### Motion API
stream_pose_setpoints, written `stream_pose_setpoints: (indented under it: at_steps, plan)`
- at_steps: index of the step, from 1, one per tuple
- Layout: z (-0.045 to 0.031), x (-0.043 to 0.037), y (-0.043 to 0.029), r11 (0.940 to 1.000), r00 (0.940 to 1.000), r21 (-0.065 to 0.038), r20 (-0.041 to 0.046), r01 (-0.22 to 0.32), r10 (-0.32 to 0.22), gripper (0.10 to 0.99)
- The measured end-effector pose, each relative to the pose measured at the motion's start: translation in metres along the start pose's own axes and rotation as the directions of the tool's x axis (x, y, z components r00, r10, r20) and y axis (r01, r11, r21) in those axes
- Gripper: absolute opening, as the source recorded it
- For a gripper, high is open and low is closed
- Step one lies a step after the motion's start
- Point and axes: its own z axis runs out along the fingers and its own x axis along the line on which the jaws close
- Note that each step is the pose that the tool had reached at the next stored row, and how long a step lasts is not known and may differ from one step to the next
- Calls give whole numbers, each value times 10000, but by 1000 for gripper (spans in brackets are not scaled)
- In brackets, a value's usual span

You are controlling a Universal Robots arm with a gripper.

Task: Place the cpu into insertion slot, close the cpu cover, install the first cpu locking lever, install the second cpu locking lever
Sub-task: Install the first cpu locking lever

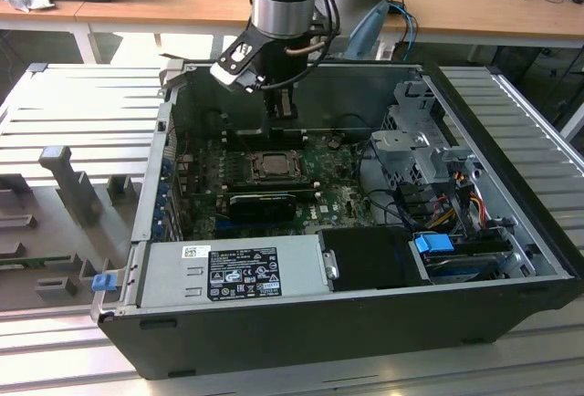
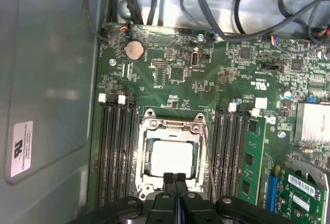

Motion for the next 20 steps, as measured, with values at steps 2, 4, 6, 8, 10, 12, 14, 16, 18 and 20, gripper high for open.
stream_pose_setpoints:
  at_steps: [2, 4, 6, 8, 10, 12, 14, 16, 18, 20]
  plan:
    - [2, 0, 3, 9983, 9983, 4, 0, 584, -584, 106]
    - [2, 0, 3, 9975, 9975, 6, 0, 711, -711, 106]
    - [2, 0, 3, 9961, 9961, 7, -1, 885, -885, 106]
    - [2, 0, 3, 9920, 9920, 9, -1, 1259, -1259, 106]
    - [2, 0, 3, 9884, 9884, 12, -1, 1518, -1518, 106]
    - [2, 0, 3, 9869, 9869, 13, -2, 1615, -1615, 106]
    - [2, 0, 3, 9843, 9843, 13, -2, 1762, -1762, 106]
    - [2, 0, 3, 9820, 9820, 14, -2, 1887, -1887, 106]
    - [2, 0, 3, 9798, 9798, 15, -2, 1998, -1998, 106]
    - [2, 0, 3, 9767, 9767, 16, -3, 2146, -2146, 106]
